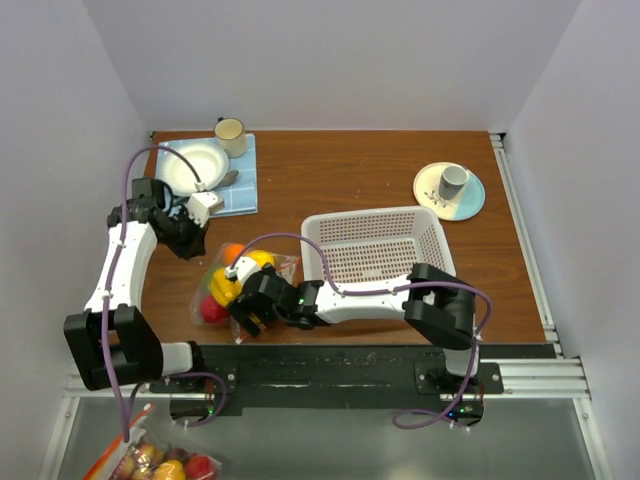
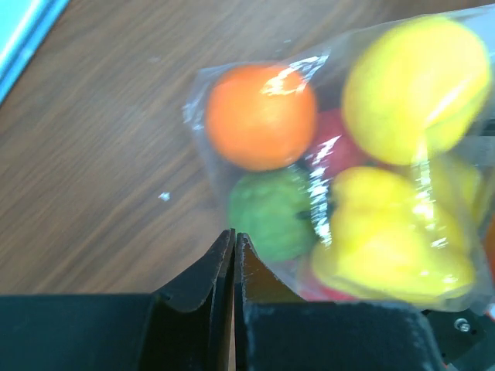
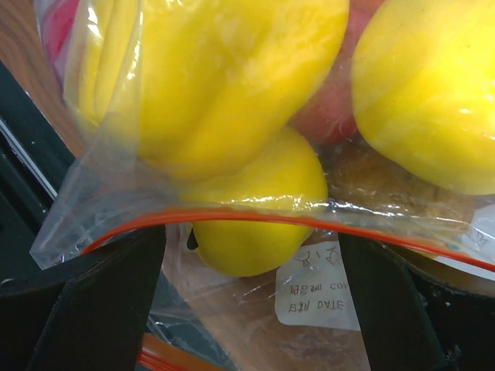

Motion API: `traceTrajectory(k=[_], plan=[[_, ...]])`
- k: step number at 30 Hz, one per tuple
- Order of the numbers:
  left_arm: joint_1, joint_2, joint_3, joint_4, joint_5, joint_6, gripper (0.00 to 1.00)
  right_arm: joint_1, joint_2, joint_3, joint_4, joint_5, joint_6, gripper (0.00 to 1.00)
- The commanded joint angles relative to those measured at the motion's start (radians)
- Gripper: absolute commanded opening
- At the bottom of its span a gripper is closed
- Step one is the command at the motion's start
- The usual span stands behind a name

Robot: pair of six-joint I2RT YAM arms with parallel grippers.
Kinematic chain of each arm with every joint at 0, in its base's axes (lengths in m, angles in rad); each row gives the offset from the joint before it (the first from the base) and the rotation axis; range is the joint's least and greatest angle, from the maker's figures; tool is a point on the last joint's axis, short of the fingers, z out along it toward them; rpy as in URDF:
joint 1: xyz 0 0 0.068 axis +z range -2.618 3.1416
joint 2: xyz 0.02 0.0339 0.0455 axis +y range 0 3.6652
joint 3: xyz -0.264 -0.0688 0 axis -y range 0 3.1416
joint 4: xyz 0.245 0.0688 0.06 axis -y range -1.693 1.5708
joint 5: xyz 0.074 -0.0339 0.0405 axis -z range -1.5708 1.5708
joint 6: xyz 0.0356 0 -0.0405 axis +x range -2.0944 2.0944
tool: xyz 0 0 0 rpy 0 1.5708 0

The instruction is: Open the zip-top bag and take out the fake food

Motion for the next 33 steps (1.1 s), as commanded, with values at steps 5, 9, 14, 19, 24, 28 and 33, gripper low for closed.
traceTrajectory(k=[5, 9, 14, 19, 24, 28, 33], plan=[[-0.230, 0.011, -0.036, 0.069, 0.003, -0.146, 0.08, 0.000, -0.053, -0.072, 0.081, 0.073, 0.047, 0.99], [-0.321, 0.037, -0.074, 0.127, -0.027, -0.193, 0.08, 0.000, -0.105, -0.150, 0.174, 0.088, 0.051, 0.98], [-0.405, 0.050, -0.128, 0.173, -0.096, -0.219, 0.08, 0.003, -0.154, -0.210, 0.216, 0.106, 0.051, 0.98], [-0.425, 0.060, -0.192, 0.215, -0.158, -0.211, 0.08, 0.006, -0.163, -0.221, 0.234, 0.116, 0.027, 0.99], [-0.428, 0.060, -0.238, 0.239, -0.201, -0.199, 0.07, 0.005, -0.090, -0.175, 0.227, 0.073, 0.016, 0.99], [-0.428, 0.061, -0.244, 0.249, -0.236, -0.194, 0.07, 0.017, -0.038, -0.136, 0.239, 0.011, 0.031, 0.99], [-0.428, 0.061, -0.241, 0.252, -0.253, -0.191, 0.07, 0.058, 0.013, -0.095, 0.207, 0.011, 0.027, 0.99]])
